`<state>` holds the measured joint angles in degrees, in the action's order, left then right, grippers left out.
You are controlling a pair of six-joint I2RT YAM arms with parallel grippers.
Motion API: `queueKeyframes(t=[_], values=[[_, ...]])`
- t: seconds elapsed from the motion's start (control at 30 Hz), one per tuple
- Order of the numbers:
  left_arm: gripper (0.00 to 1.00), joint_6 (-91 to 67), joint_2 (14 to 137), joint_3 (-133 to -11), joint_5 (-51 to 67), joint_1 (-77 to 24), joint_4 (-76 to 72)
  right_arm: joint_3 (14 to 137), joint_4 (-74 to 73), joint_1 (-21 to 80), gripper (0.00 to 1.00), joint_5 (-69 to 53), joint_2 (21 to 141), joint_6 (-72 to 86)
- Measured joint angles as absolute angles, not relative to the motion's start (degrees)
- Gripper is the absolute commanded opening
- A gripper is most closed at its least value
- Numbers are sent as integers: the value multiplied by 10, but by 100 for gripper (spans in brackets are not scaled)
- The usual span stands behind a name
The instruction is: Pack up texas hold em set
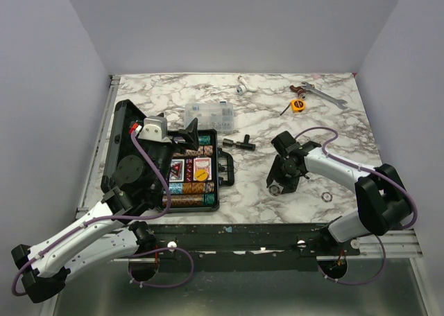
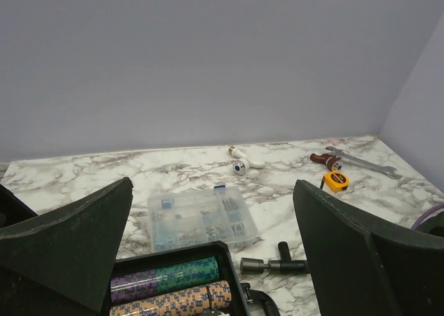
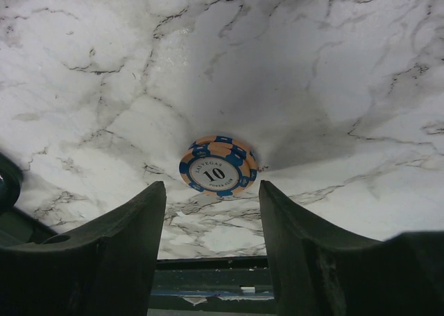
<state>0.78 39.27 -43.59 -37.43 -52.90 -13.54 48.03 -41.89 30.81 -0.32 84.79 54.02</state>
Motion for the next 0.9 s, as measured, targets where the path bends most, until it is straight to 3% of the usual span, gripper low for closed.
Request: queueKeyframes(t=[0.23,0.57,0.9], values=[[98,8,393,-436,-374,-529,-136,481,-423,308,61,6,841,540],[98,8,393,-436,-374,-529,-135,502,-460,291,75,88,771,554],[98,8,393,-436,-374,-529,-136,474,-473,117,80,96,730,540]])
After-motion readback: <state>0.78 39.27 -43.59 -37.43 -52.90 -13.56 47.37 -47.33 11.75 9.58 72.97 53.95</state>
